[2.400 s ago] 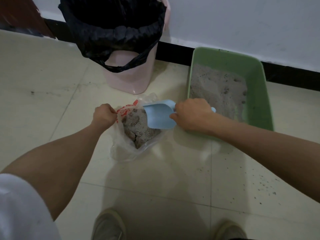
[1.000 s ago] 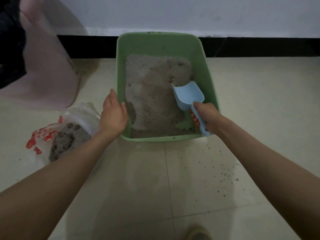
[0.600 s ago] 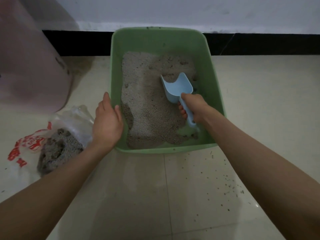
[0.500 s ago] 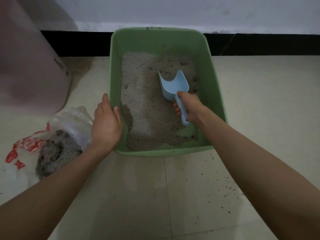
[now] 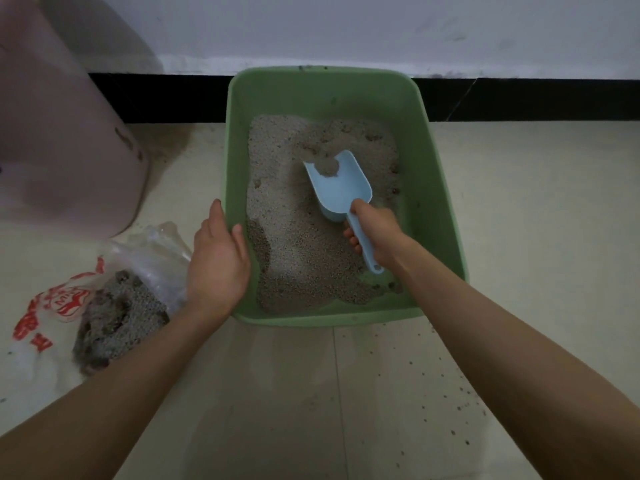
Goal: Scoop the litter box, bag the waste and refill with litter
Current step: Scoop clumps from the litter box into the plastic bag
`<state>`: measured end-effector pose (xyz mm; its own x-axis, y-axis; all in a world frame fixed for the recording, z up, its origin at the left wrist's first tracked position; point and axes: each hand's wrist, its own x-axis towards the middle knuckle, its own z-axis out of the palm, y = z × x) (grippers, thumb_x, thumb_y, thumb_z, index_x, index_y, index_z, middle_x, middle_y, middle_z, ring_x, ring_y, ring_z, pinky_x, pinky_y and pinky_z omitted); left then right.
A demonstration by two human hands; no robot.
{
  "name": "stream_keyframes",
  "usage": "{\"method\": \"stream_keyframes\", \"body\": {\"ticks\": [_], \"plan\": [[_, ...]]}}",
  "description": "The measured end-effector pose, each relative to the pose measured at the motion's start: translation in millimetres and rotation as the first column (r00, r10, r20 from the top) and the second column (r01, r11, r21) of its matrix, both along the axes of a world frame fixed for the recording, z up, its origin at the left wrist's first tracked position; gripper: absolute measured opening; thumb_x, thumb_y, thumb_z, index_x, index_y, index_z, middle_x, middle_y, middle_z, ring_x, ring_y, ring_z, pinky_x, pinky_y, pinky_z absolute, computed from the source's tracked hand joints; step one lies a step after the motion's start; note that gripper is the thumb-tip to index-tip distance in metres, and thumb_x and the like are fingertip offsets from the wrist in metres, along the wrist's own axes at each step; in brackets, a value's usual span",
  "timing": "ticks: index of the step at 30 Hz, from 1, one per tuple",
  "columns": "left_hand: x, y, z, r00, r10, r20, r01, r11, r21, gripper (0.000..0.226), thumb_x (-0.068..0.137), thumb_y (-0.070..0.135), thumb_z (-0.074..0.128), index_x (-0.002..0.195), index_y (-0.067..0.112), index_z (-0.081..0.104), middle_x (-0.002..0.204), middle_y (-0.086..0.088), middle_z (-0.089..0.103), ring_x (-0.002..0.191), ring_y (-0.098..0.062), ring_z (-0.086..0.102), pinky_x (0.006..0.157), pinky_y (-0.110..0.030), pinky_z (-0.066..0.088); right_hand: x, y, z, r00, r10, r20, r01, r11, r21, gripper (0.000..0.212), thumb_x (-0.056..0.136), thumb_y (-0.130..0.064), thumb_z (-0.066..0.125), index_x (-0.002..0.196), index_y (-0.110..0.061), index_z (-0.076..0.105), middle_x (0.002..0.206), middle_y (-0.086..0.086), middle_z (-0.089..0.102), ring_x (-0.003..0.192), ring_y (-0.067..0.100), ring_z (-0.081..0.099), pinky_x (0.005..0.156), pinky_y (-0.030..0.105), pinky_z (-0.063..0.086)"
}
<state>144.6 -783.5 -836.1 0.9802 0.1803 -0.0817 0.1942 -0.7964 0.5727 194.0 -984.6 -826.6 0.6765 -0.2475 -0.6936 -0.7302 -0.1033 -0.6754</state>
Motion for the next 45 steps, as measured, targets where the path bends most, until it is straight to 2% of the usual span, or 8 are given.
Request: {"method": "stream_keyframes", "body": {"ticks": [5,10,20,27,33,39,42,45], "plan": [[0,0,0,1.0,0.001,0.0,-0.001,1.0,-0.01,0.049,0.098,0.018,0.033,0.142,-0.001,0.022,0.129,-0.028,0.046,0.119,-0.041,0.042,0.098,-0.049,0.036,18,11,2,1.0,-0.023,-0.004,0.023,0.998,0.064,0.023,0.093,-0.019,0.044,0.077,-0.005,0.052,0.068,0.008,0.053,0.056,0.015,0.045,0.048,0.024,0.037],[0,1,-1,1.0,0.004,0.006,-0.004,1.0,-0.024,0.049,0.098,0.019,0.033,0.142,0.0,0.023,0.127,-0.027,0.048,0.118,-0.041,0.043,0.097,-0.049,0.037,47,19,-2,0.996,-0.087,0.014,0.085,0.988,0.126,0.021,0.093,-0.018,0.043,0.085,-0.001,0.053,0.067,0.008,0.051,0.055,0.016,0.045,0.049,0.025,0.036],[-1,0,-3,1.0,0.012,0.009,-0.011,0.998,-0.061,0.049,0.098,0.021,0.032,0.143,0.005,0.023,0.128,-0.022,0.048,0.118,-0.036,0.043,0.094,-0.045,0.038,69,32,-14,0.991,-0.129,0.043,0.123,0.984,0.131,0.027,0.092,-0.021,0.044,0.073,-0.005,0.053,0.066,0.007,0.053,0.055,0.015,0.048,0.049,0.024,0.041],[1,5,-10,0.999,0.004,0.051,0.001,0.996,-0.092,0.046,0.096,0.027,0.029,0.138,0.008,0.03,0.117,-0.019,0.054,0.108,-0.036,0.051,0.086,-0.048,0.045,68,33,-21,0.977,-0.202,0.064,0.183,0.956,0.231,0.023,0.092,-0.019,0.042,0.088,-0.002,0.056,0.069,0.007,0.056,0.057,0.015,0.049,0.052,0.025,0.043],[1,5,-10,0.999,0.006,0.052,-0.001,0.994,-0.106,0.044,0.096,0.024,0.031,0.137,0.01,0.03,0.114,-0.018,0.055,0.106,-0.035,0.051,0.084,-0.046,0.045,69,29,-27,0.983,-0.176,0.054,0.164,0.97,0.182,0.025,0.092,-0.022,0.042,0.095,-0.001,0.056,0.07,0.008,0.057,0.058,0.017,0.051,0.054,0.028,0.045],[0,4,-9,1.0,0.012,0.024,-0.009,0.995,-0.101,0.046,0.096,0.024,0.032,0.14,0.011,0.027,0.115,-0.02,0.055,0.106,-0.037,0.05,0.084,-0.042,0.042,71,25,-27,0.974,-0.208,0.087,0.185,0.958,0.217,0.024,0.093,-0.022,0.042,0.078,-0.008,0.054,0.067,0.007,0.055,0.056,0.016,0.049,0.055,0.027,0.044],[0,3,-7,1.0,0.026,-0.003,-0.026,0.995,-0.098,0.047,0.097,0.026,0.032,0.142,0.013,0.025,0.115,-0.022,0.053,0.106,-0.037,0.05,0.083,-0.042,0.042,70,24,-28,0.98,-0.17,0.101,0.151,0.973,0.172,0.024,0.093,-0.023,0.043,0.089,-0.004,0.057,0.068,0.007,0.057,0.057,0.015,0.05,0.055,0.027,0.045],[0,2,-5,1.0,0.02,0.002,-0.02,0.995,-0.096,0.046,0.097,0.025,0.031,0.141,0.013,0.025,0.114,-0.021,0.054,0.104,-0.036,0.05,0.081,-0.04,0.041,69,23,-22,0.99,-0.07,0.12,0.056,0.992,0.114,0.025,0.094,-0.025,0.043,0.082,-0.007,0.057,0.068,0.006,0.058,0.058,0.015,0.051,0.057,0.027,0.045]]}}
